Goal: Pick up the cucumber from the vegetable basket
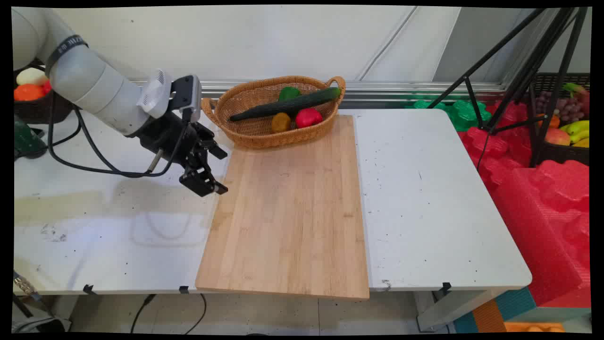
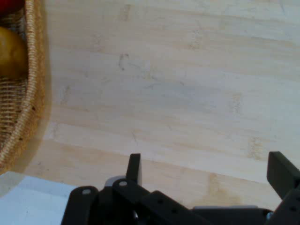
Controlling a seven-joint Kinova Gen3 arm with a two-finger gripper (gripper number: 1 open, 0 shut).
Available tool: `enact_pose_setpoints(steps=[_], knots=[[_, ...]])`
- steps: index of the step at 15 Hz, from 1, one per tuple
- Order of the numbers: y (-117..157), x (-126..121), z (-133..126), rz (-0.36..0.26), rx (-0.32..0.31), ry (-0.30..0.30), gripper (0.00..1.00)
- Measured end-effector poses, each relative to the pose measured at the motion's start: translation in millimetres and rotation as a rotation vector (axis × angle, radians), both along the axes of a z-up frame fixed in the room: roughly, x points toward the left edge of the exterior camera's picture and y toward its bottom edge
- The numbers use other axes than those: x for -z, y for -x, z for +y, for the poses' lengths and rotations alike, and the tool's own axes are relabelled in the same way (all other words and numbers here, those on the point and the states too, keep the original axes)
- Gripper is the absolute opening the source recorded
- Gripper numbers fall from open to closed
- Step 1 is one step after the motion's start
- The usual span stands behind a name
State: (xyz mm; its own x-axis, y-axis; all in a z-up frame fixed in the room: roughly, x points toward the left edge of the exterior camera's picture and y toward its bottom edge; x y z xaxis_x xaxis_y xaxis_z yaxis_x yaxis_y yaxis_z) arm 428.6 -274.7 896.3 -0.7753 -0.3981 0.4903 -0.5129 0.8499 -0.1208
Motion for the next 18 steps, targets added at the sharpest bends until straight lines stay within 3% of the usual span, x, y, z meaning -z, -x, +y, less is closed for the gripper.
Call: enact_pose_setpoints(steps=[10,18], knots=[[-4,-12,-1,0.023,-0.088,0.012,1.00],[-2,-41,-29,0.053,-0.192,0.127,1.00]])
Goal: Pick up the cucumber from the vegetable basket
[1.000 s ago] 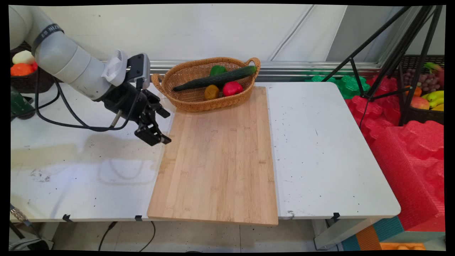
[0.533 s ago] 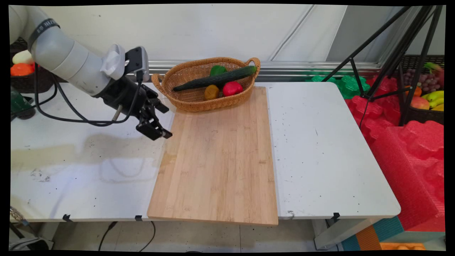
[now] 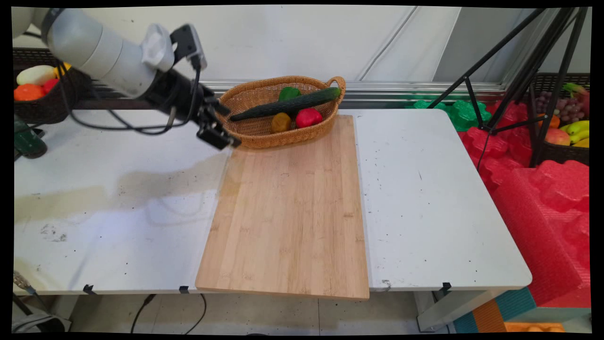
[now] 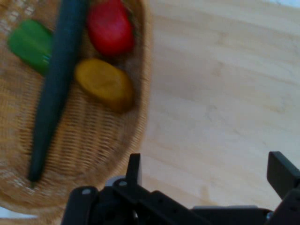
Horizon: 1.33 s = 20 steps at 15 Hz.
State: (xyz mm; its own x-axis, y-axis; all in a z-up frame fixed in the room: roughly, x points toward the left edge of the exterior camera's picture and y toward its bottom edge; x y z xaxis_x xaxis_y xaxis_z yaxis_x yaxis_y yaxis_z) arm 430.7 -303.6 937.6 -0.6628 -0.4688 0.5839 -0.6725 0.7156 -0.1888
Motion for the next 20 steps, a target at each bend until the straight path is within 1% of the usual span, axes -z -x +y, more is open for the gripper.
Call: enact_pose_setpoints(steps=[2,4,8,14,17,20], knots=[[-1,-10,-19,0.007,-0.039,0.038,1.00],[-1,-17,-38,0.002,-0.058,0.073,1.00],[3,-23,-80,-0.027,-0.064,0.119,1.00],[12,-15,-130,-0.082,-0.028,0.137,1.00],[18,-5,-154,-0.118,0.002,0.135,1.00],[23,4,-173,-0.150,0.038,0.126,1.00]])
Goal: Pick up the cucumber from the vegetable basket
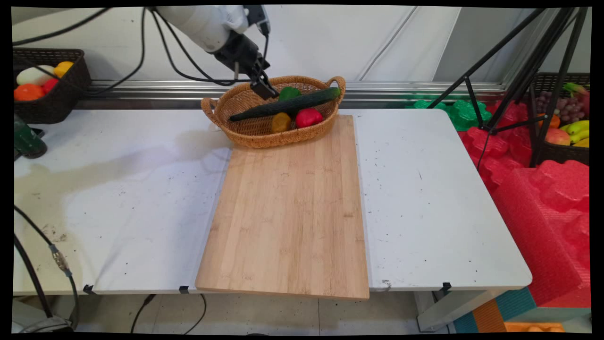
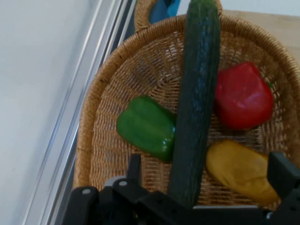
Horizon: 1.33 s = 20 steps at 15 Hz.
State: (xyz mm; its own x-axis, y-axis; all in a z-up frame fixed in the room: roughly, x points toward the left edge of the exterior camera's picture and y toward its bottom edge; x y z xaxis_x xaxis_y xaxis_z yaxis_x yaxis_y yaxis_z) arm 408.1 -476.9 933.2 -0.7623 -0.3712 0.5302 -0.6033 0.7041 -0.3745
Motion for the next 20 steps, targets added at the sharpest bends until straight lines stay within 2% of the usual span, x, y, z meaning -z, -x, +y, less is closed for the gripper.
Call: enact_pose_setpoints(steps=[8,20], knots=[[16,37,-50,-0.084,0.087,-0.046,1.00],[29,70,-87,-0.153,0.163,-0.073,1.00]])
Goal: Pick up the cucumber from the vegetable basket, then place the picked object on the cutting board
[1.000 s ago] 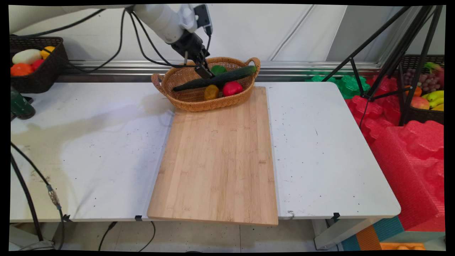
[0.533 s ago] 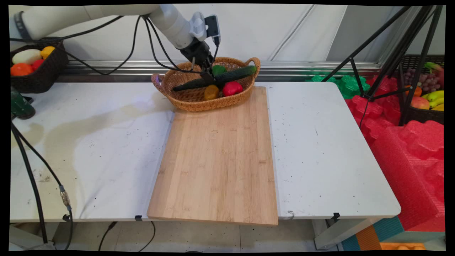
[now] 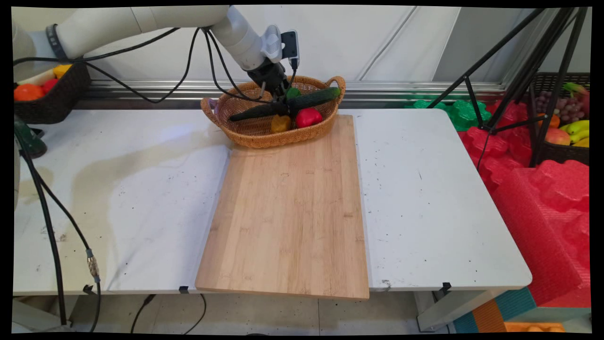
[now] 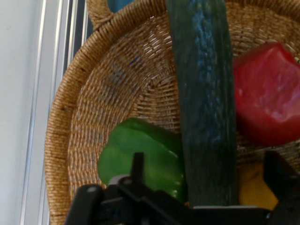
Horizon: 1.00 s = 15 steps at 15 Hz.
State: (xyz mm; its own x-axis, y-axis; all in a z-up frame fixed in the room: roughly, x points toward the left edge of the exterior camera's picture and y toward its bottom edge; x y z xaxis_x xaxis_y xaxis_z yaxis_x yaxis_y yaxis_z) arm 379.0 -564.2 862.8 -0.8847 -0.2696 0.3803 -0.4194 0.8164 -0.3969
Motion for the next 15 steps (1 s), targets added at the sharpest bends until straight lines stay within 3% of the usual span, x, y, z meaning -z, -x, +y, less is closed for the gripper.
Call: enact_pose_setpoints(steps=[1,2,10,15], knots=[[0,2,-1,-0.004,0.004,-0.001,1.00],[1,3,-2,-0.006,0.008,-0.001,0.00],[0,-3,8,-0.034,0.031,0.041,0.00],[-4,-39,42,-0.058,0.029,0.138,0.00]])
